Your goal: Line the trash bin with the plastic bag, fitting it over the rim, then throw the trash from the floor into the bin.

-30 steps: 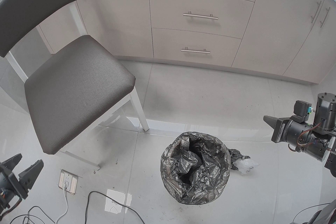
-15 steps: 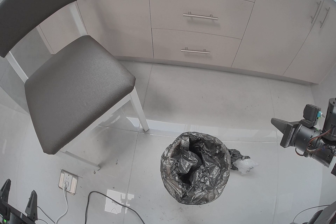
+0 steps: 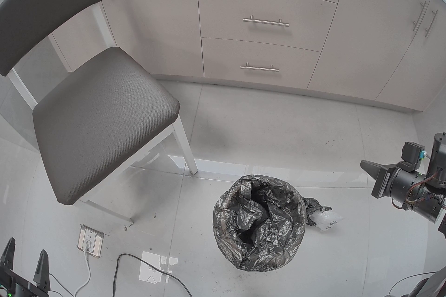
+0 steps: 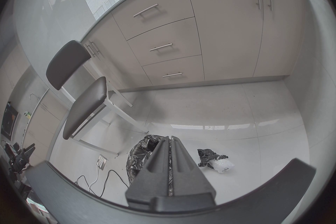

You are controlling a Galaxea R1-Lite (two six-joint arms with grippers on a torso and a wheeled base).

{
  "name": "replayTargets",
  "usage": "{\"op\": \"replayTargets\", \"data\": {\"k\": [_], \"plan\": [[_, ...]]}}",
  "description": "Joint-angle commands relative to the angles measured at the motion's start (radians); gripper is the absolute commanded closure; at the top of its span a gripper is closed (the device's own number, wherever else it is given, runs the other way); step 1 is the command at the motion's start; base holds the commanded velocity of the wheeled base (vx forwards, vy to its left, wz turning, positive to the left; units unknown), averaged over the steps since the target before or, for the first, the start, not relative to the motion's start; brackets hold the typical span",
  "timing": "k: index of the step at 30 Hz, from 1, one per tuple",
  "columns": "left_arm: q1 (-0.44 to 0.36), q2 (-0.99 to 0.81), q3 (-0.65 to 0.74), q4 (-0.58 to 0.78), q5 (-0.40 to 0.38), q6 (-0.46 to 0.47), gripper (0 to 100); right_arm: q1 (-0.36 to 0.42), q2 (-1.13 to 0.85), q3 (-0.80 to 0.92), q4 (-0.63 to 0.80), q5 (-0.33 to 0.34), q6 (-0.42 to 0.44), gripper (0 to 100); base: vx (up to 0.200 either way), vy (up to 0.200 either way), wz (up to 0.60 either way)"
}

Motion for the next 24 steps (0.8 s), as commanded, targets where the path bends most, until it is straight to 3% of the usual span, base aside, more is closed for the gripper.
{"op": "replayTargets", "data": {"k": [1,4,15,19,24], "plan": [[0.0,-0.012,0.006,0.0,-0.025,0.004,0,0.0,0.023,-0.004,-0.002,0.002,-0.001,100,0.0,0.0,0.0],[-0.002,-0.012,0.031,-0.008,-0.067,0.031,0,0.001,0.034,0.0,-0.002,0.002,-0.001,100,0.0,0.0,0.0],[-0.004,-0.012,0.034,-0.025,-0.067,0.014,0,-0.009,0.105,-0.014,-0.01,0.002,-0.001,100,0.0,0.0,0.0],[-0.004,-0.012,0.032,-0.025,-0.068,0.008,0,-0.109,0.295,-0.163,-0.086,-0.002,0.009,100,0.0,0.0,0.0],[-0.004,-0.012,0.034,-0.025,-0.067,0.02,0,-0.14,0.482,-0.293,-0.123,-0.008,0.002,100,0.0,0.0,0.0]]}}
